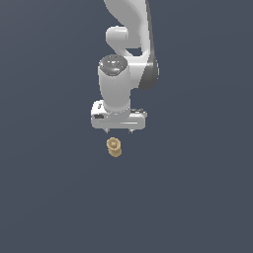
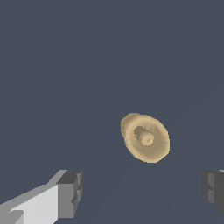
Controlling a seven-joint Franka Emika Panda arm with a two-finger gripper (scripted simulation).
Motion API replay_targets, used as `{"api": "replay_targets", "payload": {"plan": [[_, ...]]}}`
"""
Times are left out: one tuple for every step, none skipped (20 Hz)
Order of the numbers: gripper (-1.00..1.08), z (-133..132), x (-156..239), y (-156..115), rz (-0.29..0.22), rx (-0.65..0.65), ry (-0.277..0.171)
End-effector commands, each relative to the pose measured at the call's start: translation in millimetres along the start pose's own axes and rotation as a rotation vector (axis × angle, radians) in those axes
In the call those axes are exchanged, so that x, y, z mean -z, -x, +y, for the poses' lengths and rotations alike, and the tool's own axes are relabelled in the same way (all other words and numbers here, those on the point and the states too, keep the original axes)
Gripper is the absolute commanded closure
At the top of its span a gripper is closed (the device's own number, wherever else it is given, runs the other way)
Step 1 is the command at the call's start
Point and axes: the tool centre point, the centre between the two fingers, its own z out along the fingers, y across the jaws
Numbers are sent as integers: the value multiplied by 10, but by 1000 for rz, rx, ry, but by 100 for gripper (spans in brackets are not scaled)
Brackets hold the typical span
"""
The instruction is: Pick up the object and move it to a goal position.
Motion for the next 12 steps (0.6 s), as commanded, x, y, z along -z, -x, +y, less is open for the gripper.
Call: {"api": "replay_targets", "payload": {"plan": [[-92, 18, -34, -4, 1, 31, 1], [-92, 26, -50, -7, 1, 47, 2], [-92, 35, -67, -9, 2, 63, 3], [-92, 44, -86, -12, 3, 81, 3], [-92, 54, -105, -14, 3, 100, 4], [-92, 64, -127, -17, 4, 121, 5], [-92, 75, -149, -20, 5, 143, 5], [-92, 87, -173, -22, 6, 166, 6], [-92, 99, -198, -25, 6, 190, 7], [-92, 112, -224, -28, 7, 216, 8], [-92, 125, -251, -31, 8, 242, 8], [-92, 137, -277, -33, 9, 268, 9]]}}
